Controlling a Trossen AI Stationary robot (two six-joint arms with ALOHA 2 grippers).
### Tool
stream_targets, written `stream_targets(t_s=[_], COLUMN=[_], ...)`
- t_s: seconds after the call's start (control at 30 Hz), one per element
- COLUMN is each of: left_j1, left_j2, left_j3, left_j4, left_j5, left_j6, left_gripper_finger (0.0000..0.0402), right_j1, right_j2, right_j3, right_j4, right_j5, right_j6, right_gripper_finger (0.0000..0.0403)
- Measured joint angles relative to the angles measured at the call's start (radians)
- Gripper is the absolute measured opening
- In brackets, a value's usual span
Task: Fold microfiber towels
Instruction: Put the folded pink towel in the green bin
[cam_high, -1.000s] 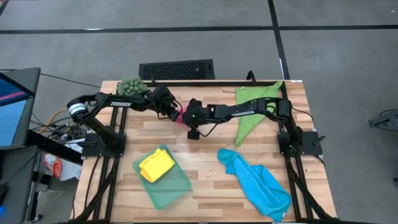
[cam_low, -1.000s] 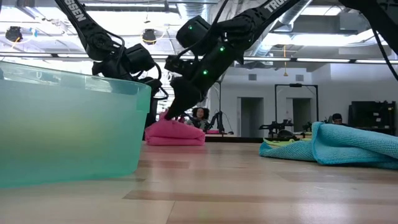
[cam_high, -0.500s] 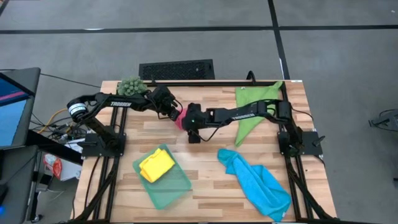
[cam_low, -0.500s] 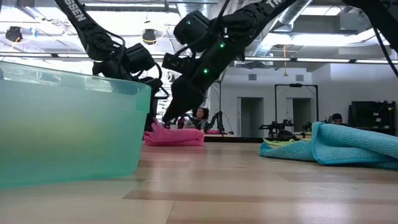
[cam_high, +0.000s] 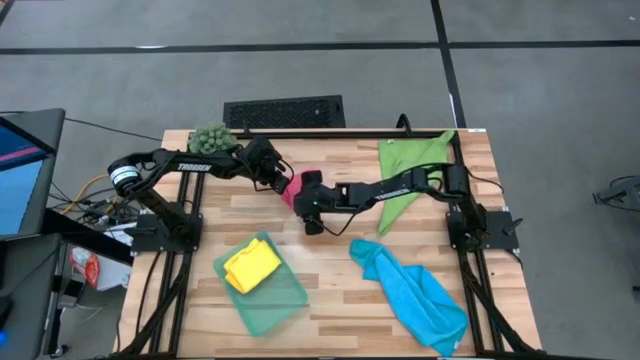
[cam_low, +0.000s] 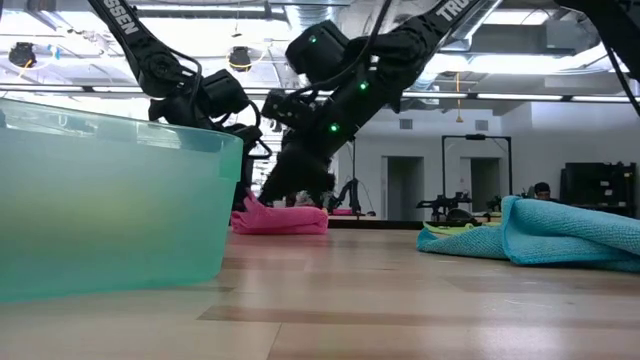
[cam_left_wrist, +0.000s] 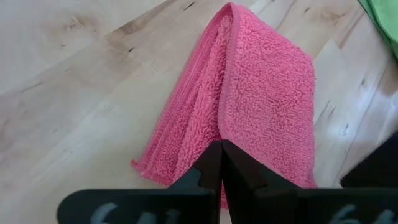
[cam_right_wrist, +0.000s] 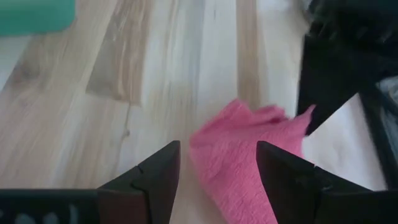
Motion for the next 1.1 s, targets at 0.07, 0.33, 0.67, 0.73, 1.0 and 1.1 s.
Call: stream_targets(t_s=[0.07, 0.33, 0.67, 0.73, 1.0, 1.1], left_j1=[0.000, -0.002, -0.002, -0.003, -0.003, -0.003], left_j2=[0.000, 0.000, 0.000, 0.000, 0.000, 0.000], left_j3=[0.000, 0.000, 0.000, 0.000, 0.000, 0.000], left_j4=[0.000, -0.002, 0.007, 0.005, 0.005, 0.005], left_j5=[0.000, -0.002, -0.008, -0.008, -0.008, -0.008], left_j6=[-0.004, -0.013, -0.024, -0.024, -0.025, -0.025], left_gripper_finger=[0.0000, 0.0000, 0.0000, 0.0000, 0.0000, 0.0000], right_j1=[0.003, 0.018, 0.002, 0.008, 0.024, 0.024], right_j2=[0.018, 0.084, 0.110, 0.128, 0.141, 0.139], right_j3=[0.002, 0.011, 0.017, 0.012, 0.018, 0.019], right_j4=[0.037, 0.065, 0.112, 0.105, 0.111, 0.102], right_j5=[0.002, 0.098, 0.049, 0.053, 0.107, 0.130], right_j6=[-0.011, -0.060, -0.056, -0.059, -0.094, -0.093], right_gripper_finger=[0.0235, 0.0235, 0.0199, 0.0193, 0.0164, 0.0109])
